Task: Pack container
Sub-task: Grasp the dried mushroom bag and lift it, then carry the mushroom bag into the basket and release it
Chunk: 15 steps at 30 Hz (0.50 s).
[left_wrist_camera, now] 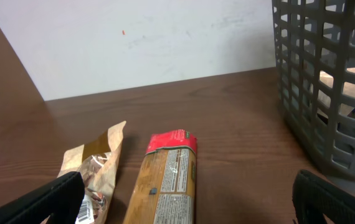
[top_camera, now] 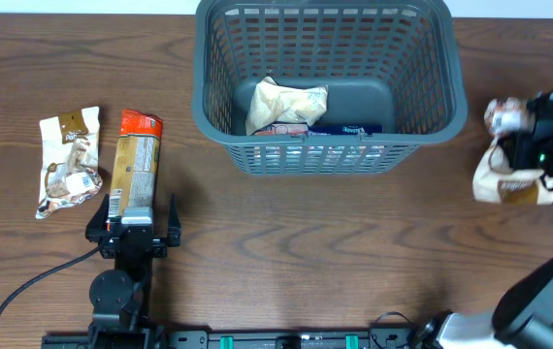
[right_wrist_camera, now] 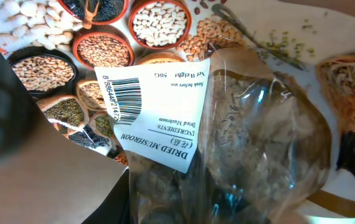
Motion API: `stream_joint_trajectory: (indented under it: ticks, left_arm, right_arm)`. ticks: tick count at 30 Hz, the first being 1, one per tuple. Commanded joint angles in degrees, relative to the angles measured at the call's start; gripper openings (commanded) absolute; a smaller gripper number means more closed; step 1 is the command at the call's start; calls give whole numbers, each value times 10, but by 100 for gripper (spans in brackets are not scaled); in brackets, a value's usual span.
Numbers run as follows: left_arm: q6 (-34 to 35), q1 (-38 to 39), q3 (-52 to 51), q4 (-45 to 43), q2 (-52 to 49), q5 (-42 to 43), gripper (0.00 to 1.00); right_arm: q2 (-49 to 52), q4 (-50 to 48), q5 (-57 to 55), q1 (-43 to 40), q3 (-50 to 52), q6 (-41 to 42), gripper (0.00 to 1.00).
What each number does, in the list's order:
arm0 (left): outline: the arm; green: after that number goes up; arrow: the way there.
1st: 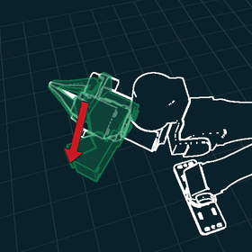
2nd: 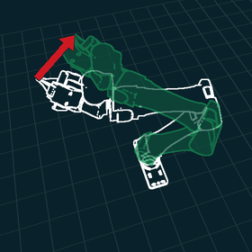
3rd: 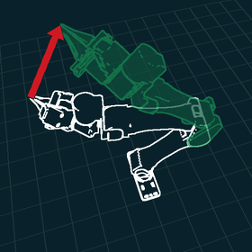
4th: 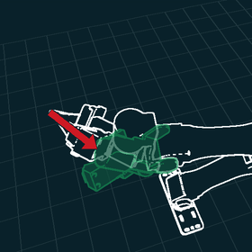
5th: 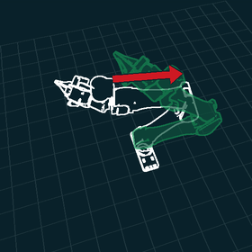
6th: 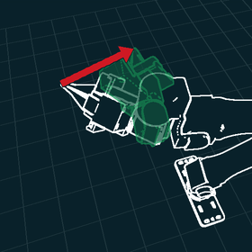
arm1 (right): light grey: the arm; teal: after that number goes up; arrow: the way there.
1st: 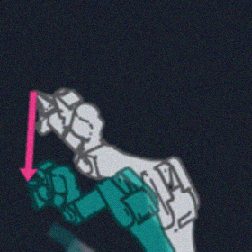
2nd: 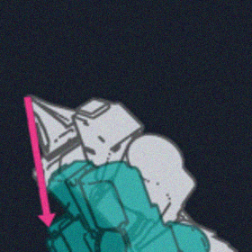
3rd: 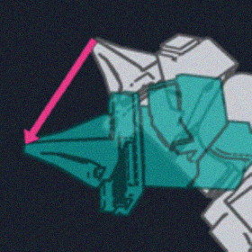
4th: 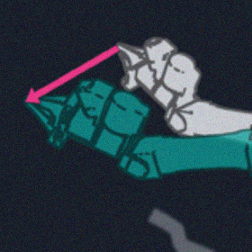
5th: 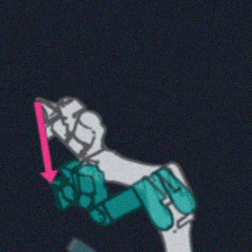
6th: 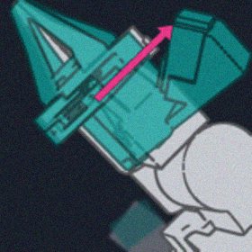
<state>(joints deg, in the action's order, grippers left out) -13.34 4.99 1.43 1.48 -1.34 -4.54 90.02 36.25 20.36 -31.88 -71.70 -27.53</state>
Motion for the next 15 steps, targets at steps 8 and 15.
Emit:
stream_joint_trajectory:
  ticks: [8, 15]
  left_arm:
    - [5, 2, -12, 22, -4, -6, 99]
    - [6, 2, -12, 24, -4, 19, 99]
  right_arm:
    - [-129, -86, -22, 61, -87, 109, 1]
    - [-145, -93, -22, 130, -158, 81, 1]
